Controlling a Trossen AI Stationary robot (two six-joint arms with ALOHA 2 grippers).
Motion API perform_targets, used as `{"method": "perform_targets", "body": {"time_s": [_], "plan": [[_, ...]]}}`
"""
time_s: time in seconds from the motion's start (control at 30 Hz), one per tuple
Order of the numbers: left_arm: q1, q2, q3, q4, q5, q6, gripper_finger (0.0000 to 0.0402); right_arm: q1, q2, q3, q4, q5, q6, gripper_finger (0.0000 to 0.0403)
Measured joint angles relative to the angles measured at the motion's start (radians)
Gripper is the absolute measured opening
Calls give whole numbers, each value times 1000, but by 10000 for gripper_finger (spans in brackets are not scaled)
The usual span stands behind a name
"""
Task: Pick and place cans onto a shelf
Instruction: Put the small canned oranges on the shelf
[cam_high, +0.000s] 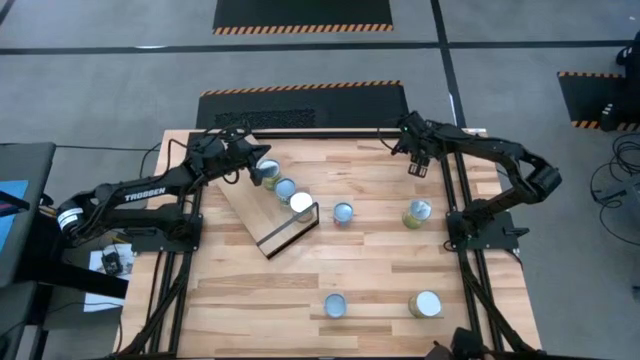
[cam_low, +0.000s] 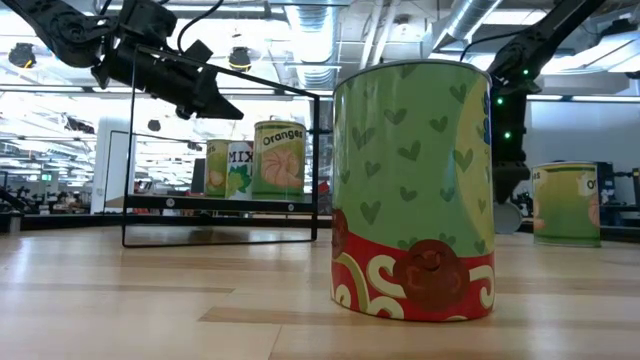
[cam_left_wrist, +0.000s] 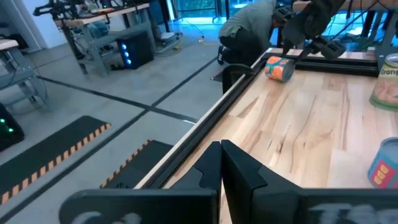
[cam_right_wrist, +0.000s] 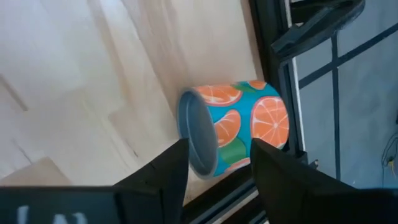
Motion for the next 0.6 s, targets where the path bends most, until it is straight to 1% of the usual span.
{"method": "perform_targets", "body": {"time_s": [0.17, 0.27, 0.47, 0.6], "plan": [[0, 0, 0, -2, 0, 9, 0, 7, 0, 0, -7, 5, 32, 234], [0, 0, 0, -2, -2, 12, 0, 16, 5, 0, 2, 17, 29, 243], [0, 0, 0, -6, -3, 16, 0, 39, 107, 1, 38, 139, 26, 239], [0, 0, 0, -6, -8, 16, 0, 39, 169, 2, 75, 255, 23, 230]]}}
